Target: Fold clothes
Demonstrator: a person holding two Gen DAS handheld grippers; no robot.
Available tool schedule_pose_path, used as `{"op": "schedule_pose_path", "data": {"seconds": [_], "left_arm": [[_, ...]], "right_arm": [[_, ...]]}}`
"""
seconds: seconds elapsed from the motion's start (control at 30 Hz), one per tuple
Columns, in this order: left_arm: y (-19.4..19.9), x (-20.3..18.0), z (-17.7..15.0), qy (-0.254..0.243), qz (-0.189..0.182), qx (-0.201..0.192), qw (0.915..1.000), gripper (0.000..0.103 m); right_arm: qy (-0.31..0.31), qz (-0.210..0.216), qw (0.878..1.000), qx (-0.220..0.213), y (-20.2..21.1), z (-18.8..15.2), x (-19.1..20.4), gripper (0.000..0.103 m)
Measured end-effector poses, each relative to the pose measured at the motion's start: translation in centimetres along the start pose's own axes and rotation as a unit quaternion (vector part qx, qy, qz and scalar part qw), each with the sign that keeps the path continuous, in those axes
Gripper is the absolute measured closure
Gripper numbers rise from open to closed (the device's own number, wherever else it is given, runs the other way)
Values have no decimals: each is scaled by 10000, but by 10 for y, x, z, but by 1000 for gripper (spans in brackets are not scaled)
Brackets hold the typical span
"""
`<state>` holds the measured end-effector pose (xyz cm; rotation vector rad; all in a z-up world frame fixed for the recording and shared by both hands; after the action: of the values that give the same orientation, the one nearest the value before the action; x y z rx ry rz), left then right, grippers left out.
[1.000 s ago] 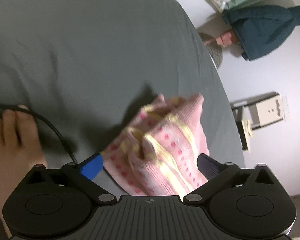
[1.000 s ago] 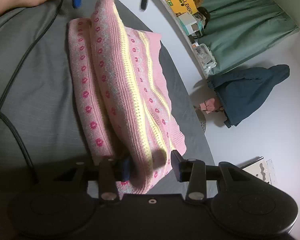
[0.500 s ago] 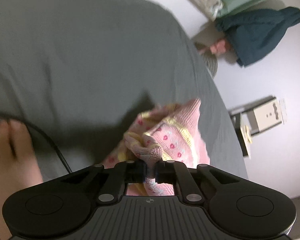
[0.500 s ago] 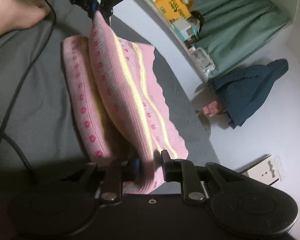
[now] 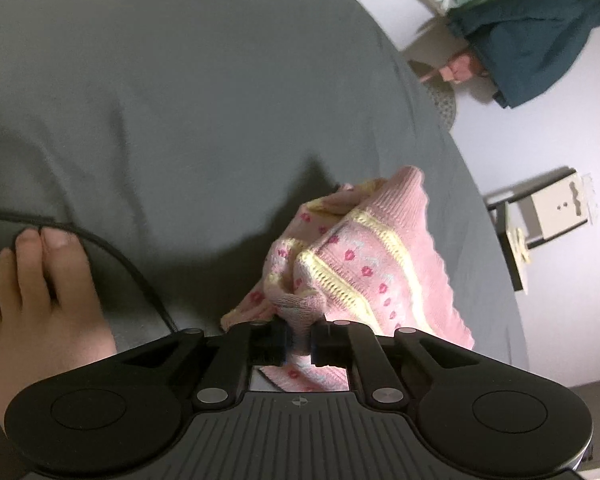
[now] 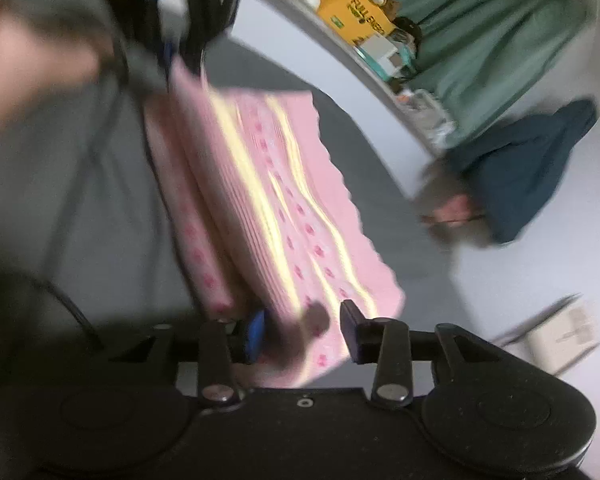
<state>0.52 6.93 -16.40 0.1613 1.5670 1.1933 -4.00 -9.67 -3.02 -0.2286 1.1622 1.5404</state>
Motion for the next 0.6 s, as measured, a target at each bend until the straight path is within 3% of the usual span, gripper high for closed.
{"op": "schedule_pose_path", "data": {"seconds": [0.07,0.13,0.17,0.23,0.27,0.33,0.53,0.6], "left_arm": [[-1,5,1,201,-2,18,9998,89],[-3,10,0,357,-39,73,9993,89],[-6,12,-1,439,-60,96,9990,89],[-10,12,-5,365,-25,74,9993,89],[-11,10,-7,271,17,40,9996,89],[-11,7,-11,109,81,-17,9999,89],[-10,9,-12,-106,186,-79,9997,89],[-12,9,-10,-35,215,-85,9997,89]], "right_arm": [[-627,369,9968,-339,11,8,-21,57],[-1443,738,9848,-630,12,20,-48,58],[-1922,970,9737,-745,7,26,-62,59],[-2734,1432,9480,-775,-20,40,-87,73],[-3009,1624,9368,-737,-38,48,-96,82],[-3332,1884,9222,-555,-76,63,-105,89],[-3688,2118,9046,291,-158,95,-96,93],[-3801,2180,8981,372,-173,96,-91,98]]}}
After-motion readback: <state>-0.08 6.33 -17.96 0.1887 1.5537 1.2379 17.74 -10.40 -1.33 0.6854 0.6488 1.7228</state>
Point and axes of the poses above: each gripper's, at about its wrist camera, not at the fingertips, and y roughly against the way its jaws point, x to its left, z to its top, the point moved 3 cm from there along -y, roughly the way its jaws point, and after that the axes turned 11 degrees about y, right-handed, at the moved point
